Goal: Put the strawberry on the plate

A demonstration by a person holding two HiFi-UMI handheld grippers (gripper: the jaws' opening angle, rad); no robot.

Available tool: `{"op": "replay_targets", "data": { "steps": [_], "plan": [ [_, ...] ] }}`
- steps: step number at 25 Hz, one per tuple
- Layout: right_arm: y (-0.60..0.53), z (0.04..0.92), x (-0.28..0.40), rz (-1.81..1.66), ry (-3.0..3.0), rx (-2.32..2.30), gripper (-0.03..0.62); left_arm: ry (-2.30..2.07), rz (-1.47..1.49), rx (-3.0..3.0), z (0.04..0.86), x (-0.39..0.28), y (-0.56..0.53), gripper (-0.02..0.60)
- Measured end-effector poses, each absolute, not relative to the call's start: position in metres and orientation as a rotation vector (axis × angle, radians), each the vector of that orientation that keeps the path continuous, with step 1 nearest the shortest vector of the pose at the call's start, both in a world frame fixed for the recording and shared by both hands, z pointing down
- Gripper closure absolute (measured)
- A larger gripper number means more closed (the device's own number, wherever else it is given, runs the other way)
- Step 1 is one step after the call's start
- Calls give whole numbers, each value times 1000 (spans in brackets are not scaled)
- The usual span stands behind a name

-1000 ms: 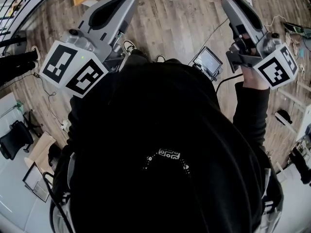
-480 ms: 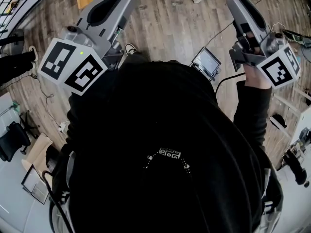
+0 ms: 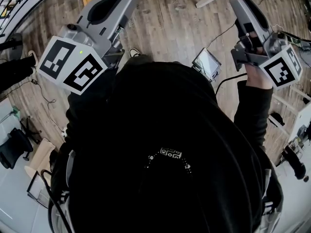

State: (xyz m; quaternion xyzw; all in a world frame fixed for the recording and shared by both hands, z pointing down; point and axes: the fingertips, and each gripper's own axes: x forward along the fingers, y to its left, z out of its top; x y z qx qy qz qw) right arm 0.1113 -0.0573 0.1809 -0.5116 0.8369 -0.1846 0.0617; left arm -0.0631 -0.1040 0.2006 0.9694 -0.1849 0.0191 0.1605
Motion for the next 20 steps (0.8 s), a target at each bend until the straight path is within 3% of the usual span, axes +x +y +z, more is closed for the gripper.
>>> {"op": "replay_targets", "data": {
  "steps": [7,20],
  "plan": [
    [-57,164,98,-537,2560,-1502,471,-569,45,2780,188,-77,-99,584],
    [-122,144,-41,-469,2713,-1357,471,-760,-64,2739,182,-221,-145,584]
  ]
}}
